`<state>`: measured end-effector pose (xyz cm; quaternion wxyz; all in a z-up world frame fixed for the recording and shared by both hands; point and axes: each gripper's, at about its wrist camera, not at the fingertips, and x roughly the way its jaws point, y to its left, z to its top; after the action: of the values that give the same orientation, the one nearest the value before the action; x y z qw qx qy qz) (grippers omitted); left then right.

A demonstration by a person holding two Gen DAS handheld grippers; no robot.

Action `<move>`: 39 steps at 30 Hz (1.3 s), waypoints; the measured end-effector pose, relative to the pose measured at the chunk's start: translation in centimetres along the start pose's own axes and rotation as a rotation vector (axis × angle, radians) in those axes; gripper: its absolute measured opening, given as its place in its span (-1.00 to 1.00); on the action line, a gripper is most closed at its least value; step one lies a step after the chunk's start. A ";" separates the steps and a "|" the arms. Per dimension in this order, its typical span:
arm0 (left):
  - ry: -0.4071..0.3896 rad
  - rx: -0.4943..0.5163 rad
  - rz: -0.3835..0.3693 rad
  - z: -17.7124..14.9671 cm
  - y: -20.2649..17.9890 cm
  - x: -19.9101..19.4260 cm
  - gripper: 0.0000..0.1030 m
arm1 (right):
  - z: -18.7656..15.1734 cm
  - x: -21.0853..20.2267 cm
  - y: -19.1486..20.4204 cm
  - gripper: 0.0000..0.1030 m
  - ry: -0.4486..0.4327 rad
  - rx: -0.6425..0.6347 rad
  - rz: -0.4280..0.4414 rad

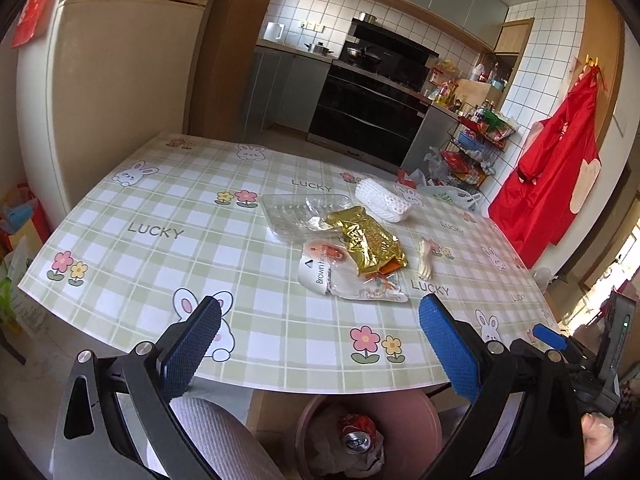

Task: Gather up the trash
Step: 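Move the left gripper to the gold foil wrapper and grasp it, then lift the gold foil with the left gripper while the right grasps the white plastic fork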

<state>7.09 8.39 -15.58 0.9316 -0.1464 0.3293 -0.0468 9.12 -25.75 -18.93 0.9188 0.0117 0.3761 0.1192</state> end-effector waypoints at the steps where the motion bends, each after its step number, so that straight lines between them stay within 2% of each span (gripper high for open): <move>1: 0.009 -0.004 -0.012 0.2 -0.2 0.6 0.88 | 0.3 0.3 -0.5 0.89 -0.007 0.011 -0.014; 5: 0.048 -0.033 -0.069 1.4 -1.4 3.6 0.80 | 1.1 1.4 -1.8 0.89 -0.028 0.029 -0.060; 8: 0.087 -0.054 -0.132 2.4 -2.3 7.0 0.60 | 1.5 2.5 -2.8 0.89 -0.040 0.035 -0.066; 10: 0.102 -0.091 -0.140 2.7 -2.4 9.7 0.36 | 1.9 3.3 -3.6 0.89 -0.048 0.041 -0.063; 13: 0.167 -0.167 -0.166 3.2 -2.4 14.5 0.13 | 2.3 4.6 -4.6 0.89 -0.056 0.064 -0.054; 20: 0.225 -0.160 -0.161 5.2 -3.5 22.3 0.13 | 3.5 7.9 -6.6 0.89 -0.040 0.118 0.018; 24: 0.269 -0.170 -0.111 5.6 -3.1 25.4 0.13 | 4.1 9.6 -7.0 0.89 -0.011 0.123 0.050; 29: 0.289 -0.194 -0.092 5.5 -2.9 27.6 0.13 | 4.8 10.5 -6.8 0.89 -0.019 0.078 0.058; 35: 0.292 -0.211 -0.095 5.7 -3.4 28.9 0.13 | 5.3 11.7 -7.3 0.89 0.024 0.070 0.067; 36: 0.292 -0.206 -0.088 5.8 -3.5 29.0 0.04 | 5.4 11.9 -7.4 0.89 0.030 0.072 0.080; 37: 0.293 -0.202 -0.083 5.8 -3.6 29.1 -0.16 | 5.4 12.0 -7.3 0.89 0.029 0.067 0.073; 39: 0.288 -0.199 -0.086 5.8 -3.6 29.1 -0.21 | 5.3 12.1 -7.0 0.89 0.028 0.049 0.050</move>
<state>33.44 1.03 -27.61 0.8529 -0.2435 0.4559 -0.0743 22.59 -29.40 -24.20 0.9096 0.0419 0.3914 0.1331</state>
